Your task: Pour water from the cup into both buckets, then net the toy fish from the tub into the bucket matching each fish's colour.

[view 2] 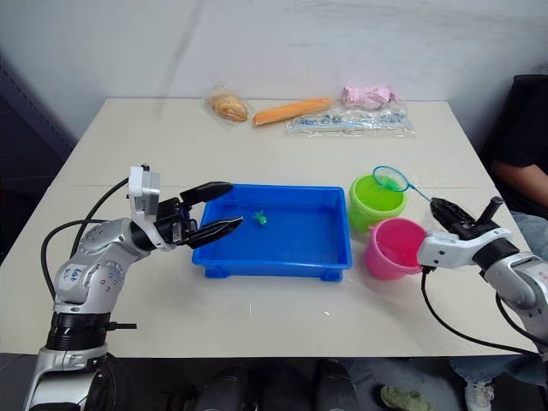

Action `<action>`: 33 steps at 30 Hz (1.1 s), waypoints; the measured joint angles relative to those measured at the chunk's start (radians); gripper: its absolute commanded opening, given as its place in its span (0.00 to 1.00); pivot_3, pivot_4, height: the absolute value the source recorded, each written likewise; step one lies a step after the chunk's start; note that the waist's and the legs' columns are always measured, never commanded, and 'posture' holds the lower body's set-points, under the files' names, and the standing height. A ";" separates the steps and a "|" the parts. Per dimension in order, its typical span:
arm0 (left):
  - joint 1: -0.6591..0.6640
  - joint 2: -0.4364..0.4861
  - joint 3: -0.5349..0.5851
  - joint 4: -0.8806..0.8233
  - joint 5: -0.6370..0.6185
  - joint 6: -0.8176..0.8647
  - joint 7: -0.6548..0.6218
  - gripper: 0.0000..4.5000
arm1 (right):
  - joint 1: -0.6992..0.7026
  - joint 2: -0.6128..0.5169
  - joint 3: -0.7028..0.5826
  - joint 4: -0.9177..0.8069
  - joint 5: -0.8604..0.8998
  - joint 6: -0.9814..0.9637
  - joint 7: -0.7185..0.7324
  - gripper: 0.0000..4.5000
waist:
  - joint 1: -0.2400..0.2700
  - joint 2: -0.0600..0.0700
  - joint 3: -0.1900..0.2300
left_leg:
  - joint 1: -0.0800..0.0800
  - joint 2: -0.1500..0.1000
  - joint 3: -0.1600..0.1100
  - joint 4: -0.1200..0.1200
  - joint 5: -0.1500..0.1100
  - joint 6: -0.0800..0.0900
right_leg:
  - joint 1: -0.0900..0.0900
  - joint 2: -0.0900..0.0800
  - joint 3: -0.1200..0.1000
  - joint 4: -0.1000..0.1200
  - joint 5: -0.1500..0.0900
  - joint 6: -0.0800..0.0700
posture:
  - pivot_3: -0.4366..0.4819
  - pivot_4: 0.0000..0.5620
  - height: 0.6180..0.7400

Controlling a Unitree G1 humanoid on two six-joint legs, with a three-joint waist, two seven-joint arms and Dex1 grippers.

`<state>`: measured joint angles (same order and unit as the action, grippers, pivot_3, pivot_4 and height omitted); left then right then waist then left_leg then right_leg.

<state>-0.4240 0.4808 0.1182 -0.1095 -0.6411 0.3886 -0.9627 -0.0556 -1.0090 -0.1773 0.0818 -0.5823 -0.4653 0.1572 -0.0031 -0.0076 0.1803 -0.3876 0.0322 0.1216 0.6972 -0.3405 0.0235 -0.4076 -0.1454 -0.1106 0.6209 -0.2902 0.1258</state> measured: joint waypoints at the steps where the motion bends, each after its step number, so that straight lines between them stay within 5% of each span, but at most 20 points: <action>1: 0.000 0.000 -0.001 0.000 0.000 -0.002 0.000 0.98 | 0.000 0.000 0.009 -0.001 0.000 -0.010 0.001 0.00 | 0.000 0.000 0.000 | 0.000 0.000 0.000 0.000 0.000 0.000 | 0.000 0.000 0.000 0.000 0.000 0.000 | 0.48 0.27 1.00; 33: 0.003 -0.028 -0.018 -0.015 0.003 -0.028 0.011 0.98 | 0.015 0.026 0.006 -0.018 -0.021 0.022 -0.020 0.00 | 0.002 0.000 0.000 | 0.000 -0.001 0.000 0.000 0.002 0.001 | 0.000 -0.002 0.000 0.001 0.000 0.000 | 0.48 0.27 1.00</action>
<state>-0.4213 0.4532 0.1006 -0.1241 -0.6379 0.3606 -0.9520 -0.0404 -0.9829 -0.1714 0.0638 -0.6029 -0.4437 0.1370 -0.0015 -0.0075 0.1802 -0.3874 0.0313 0.1212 0.6973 -0.3387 0.0240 -0.4077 -0.1471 -0.1106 0.6215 -0.2902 0.1256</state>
